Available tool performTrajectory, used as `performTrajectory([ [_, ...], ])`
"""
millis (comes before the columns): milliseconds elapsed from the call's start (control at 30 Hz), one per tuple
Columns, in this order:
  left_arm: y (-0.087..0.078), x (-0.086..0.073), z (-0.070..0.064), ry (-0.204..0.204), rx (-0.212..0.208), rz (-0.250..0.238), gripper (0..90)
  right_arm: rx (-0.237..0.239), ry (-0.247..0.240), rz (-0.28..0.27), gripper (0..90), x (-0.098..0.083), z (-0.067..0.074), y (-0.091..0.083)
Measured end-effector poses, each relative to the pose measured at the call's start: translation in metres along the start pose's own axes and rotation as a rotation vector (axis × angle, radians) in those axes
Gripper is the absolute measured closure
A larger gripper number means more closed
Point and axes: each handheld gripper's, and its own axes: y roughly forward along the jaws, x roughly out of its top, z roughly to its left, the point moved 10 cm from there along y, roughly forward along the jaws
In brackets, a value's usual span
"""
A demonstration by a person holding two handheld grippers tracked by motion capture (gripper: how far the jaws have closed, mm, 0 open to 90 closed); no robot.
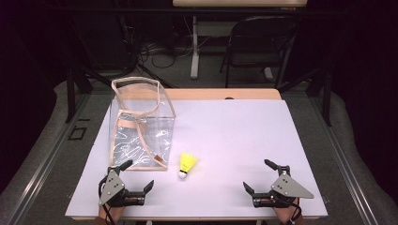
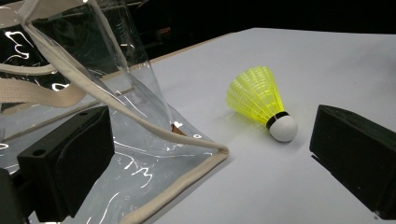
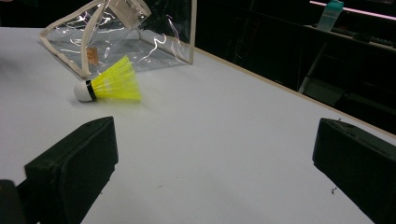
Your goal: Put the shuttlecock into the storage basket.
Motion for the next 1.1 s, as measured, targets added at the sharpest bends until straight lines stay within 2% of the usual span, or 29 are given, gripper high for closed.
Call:
performTrajectory([
  [700,0.004,-0.002,-0.005,-0.009,-0.007,0.027,0.1,0.009,-0.002,0.024,0.0,-0.005,0.0,0.002],
  [1100,0.008,0.0,-0.011,-0.001,0.01,0.045,0.1,0.004,-0.004,0.033,0.0,-0.006,0.001,0.001],
])
